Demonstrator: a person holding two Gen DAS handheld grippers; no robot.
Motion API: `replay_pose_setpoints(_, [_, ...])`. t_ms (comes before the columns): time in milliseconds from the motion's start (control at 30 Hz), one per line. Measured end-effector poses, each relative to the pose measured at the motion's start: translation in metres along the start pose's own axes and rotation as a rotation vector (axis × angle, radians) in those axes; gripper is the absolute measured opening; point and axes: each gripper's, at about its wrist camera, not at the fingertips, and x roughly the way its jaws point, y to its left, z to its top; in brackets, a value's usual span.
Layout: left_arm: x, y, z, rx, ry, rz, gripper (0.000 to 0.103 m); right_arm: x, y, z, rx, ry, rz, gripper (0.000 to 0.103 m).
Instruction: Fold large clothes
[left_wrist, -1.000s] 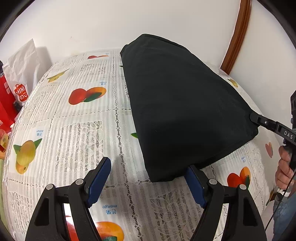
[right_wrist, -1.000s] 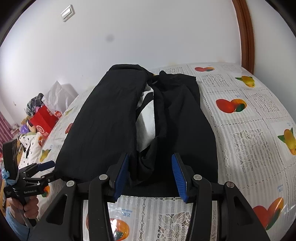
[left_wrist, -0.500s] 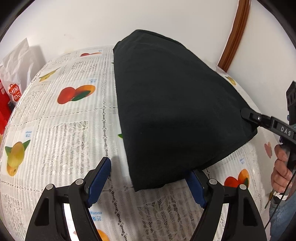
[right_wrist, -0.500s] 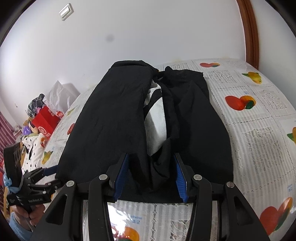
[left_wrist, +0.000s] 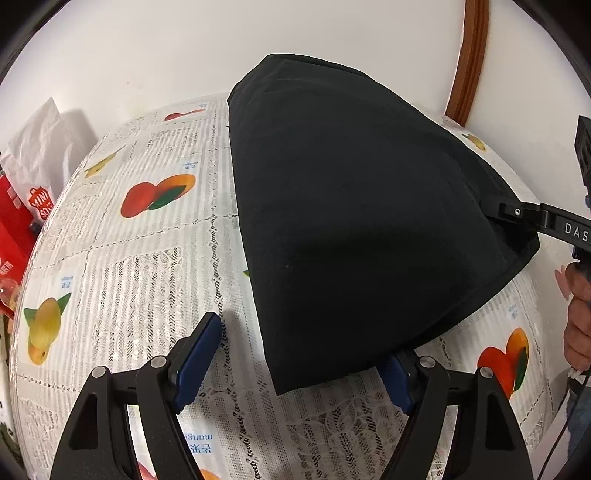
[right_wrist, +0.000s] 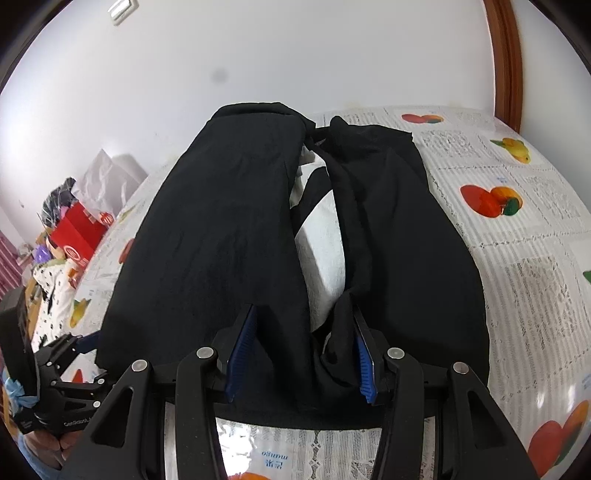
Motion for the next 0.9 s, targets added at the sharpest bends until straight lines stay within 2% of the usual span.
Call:
replay_pose_setpoints(33, [0.000,0.000,0.000,0.001,0.002,0.003,0.079,0.000,0.002,0.001,-0.012,-0.001,-0.008,0.034])
replay_pose_setpoints(67, [0.001,0.000,0.001,0.000,0.003,0.003,0.078,-0.002,0.006,0.003,-0.033,-0.007,-0.027,0.020])
replay_pose_setpoints(100, [0.001,0.001,0.001,-0.003,0.003,0.003,0.078,-0.004,0.007,0.005,-0.044,-0.018,-0.036,0.013])
replay_pose_setpoints(200, [0.001,0.001,0.001,0.001,0.005,0.008,0.079,-0.026,0.009,0.011,-0.061,-0.114,-0.028,0.008])
replay_pose_setpoints(333, [0.004,0.003,0.003,0.009,0.006,0.009,0.079,-0.066,-0.001,0.009,-0.004,-0.290,-0.004,0.007])
replay_pose_setpoints(400, [0.004,0.003,0.003,0.012,0.005,0.009,0.079,-0.074,-0.009,0.005,0.037,-0.335,-0.015,0.007])
replay_pose_setpoints(467, [0.005,0.004,0.004,0.011,0.006,0.008,0.079,-0.070,-0.019,0.001,0.071,-0.318,-0.049,0.007])
replay_pose_setpoints(533, [0.006,0.005,0.004,0.008,0.007,0.004,0.079,-0.056,-0.028,-0.003,0.095,-0.244,-0.088,0.007])
replay_pose_setpoints(633, [0.004,0.009,0.003,-0.004,-0.001,-0.024,0.076,-0.042,-0.035,-0.007,0.111,-0.162,-0.093,0.015])
replay_pose_setpoints(733, [0.001,0.011,0.004,-0.019,-0.011,-0.120,0.075,-0.036,-0.040,-0.005,0.124,-0.126,-0.055,0.030])
replay_pose_setpoints(767, [0.001,0.008,0.005,-0.021,-0.009,-0.141,0.075,-0.032,-0.041,-0.003,0.129,-0.113,-0.034,0.043])
replay_pose_setpoints(800, [0.002,0.005,0.006,-0.017,-0.006,-0.154,0.075,-0.029,-0.041,-0.003,0.130,-0.101,-0.024,0.049])
replay_pose_setpoints(900, [0.007,-0.012,0.010,0.015,0.001,-0.125,0.075,-0.017,-0.037,0.004,0.127,-0.084,-0.030,0.049])
